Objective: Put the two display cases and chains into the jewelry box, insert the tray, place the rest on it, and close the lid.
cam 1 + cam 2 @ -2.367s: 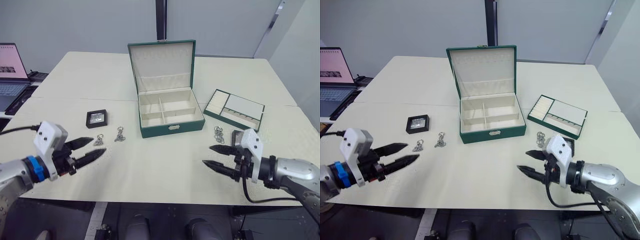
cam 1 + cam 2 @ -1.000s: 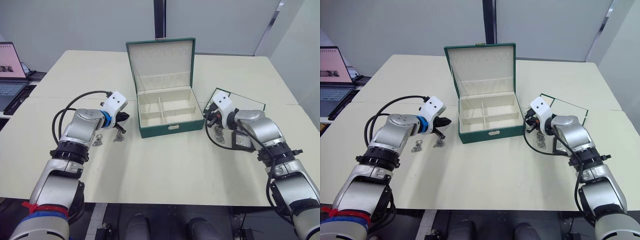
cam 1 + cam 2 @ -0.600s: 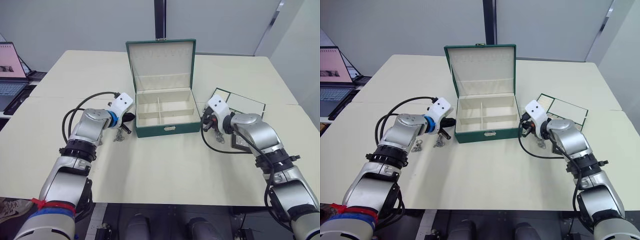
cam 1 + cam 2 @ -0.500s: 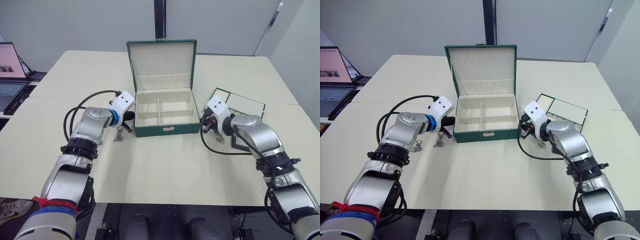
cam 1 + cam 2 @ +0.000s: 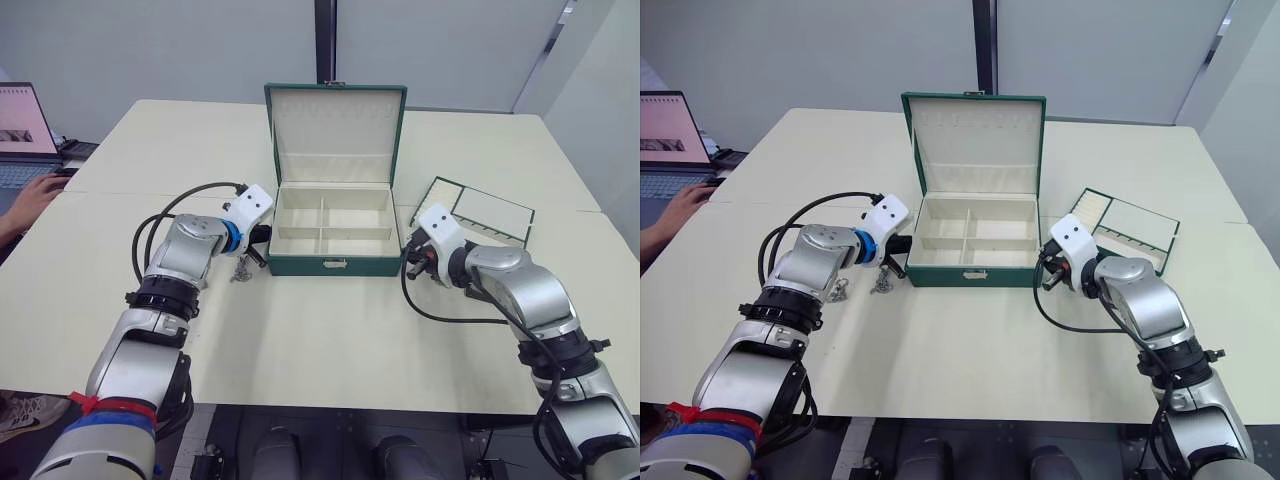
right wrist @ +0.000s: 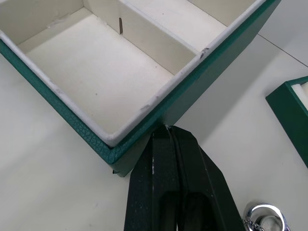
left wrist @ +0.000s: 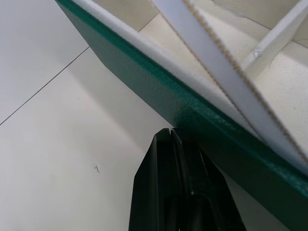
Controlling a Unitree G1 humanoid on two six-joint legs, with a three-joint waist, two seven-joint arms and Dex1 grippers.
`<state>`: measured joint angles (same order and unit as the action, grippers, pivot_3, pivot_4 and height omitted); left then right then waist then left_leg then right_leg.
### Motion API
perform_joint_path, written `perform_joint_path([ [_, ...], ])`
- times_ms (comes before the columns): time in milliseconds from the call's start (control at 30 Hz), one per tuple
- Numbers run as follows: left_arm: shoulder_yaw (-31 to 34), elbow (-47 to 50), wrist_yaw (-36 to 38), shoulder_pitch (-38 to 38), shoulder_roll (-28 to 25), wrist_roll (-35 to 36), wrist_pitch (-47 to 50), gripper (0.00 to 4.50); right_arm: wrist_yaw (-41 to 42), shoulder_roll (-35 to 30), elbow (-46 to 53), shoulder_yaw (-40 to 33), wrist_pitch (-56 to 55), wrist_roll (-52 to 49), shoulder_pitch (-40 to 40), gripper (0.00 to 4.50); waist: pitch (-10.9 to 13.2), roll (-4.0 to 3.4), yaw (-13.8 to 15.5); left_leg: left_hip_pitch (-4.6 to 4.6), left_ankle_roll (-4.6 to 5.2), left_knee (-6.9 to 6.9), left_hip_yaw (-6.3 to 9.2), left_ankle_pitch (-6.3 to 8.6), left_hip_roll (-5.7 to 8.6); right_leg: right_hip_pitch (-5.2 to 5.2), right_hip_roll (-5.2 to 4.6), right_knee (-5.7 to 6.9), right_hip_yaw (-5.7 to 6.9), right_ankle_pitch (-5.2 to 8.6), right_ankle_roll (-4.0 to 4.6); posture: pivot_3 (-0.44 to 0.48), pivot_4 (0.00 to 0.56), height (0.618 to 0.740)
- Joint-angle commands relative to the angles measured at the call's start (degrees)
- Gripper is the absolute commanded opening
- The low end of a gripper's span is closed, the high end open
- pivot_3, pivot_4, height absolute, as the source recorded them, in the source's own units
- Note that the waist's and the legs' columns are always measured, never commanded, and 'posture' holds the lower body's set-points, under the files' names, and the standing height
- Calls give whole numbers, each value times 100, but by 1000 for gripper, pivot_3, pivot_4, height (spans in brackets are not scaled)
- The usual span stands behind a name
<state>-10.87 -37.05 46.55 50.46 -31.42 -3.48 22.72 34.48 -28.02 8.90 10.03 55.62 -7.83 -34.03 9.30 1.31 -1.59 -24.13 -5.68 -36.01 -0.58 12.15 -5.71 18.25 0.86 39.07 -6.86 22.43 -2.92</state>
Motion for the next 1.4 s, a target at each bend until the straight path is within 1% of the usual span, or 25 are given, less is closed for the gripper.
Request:
perform_joint_path([
  [33,-74,504,242,-35,119,58,90,0,14,56,443,-64,89,-186,39,19,0,0,3,0,0,0,1,0,0,0,0,0,1,0,0,0,150,726],
  [300,-87,1154,371,-411,78,85,426,0,-42,109,766,-72,328,-232,201,19,0,0,3,0,0,1,1,0,0,-1,0,0,0,0,0,0,150,726],
  [567,-27,1219,314,-430,15,54,525,0,-26,78,865,-89,384,-219,253,19,0,0,4,0,0,0,2,0,0,-2,0,-1,0,0,0,0,150,726],
  [767,182,1249,212,-396,-210,80,706,0,-3,-96,761,-191,252,-145,247,19,0,0,3,0,1,1,2,0,0,-2,1,-1,0,0,0,0,150,726],
  [1000,407,1668,288,-619,-695,176,987,0,69,-391,686,-340,71,-151,294,19,0,0,-11,1,0,1,2,0,-1,0,2,0,-1,0,0,0,150,726],
  [1200,876,2386,328,-963,-1078,471,1316,0,216,-776,988,-549,-33,-278,487,19,0,0,-3,0,1,1,2,0,-1,-1,1,-1,-1,0,0,0,150,726],
  [1300,1289,3152,484,-1288,-1350,873,1678,0,487,-982,1516,-857,156,-693,695,19,0,0,0,-4,0,2,4,0,-1,0,1,-3,0,0,0,0,150,726],
  [1400,1943,4074,789,-1891,-1700,1443,1900,0,857,-1131,2249,-1237,408,-1344,1080,19,0,0,-4,-3,0,5,5,1,-2,-4,1,-5,1,1,-1,0,150,726],
])
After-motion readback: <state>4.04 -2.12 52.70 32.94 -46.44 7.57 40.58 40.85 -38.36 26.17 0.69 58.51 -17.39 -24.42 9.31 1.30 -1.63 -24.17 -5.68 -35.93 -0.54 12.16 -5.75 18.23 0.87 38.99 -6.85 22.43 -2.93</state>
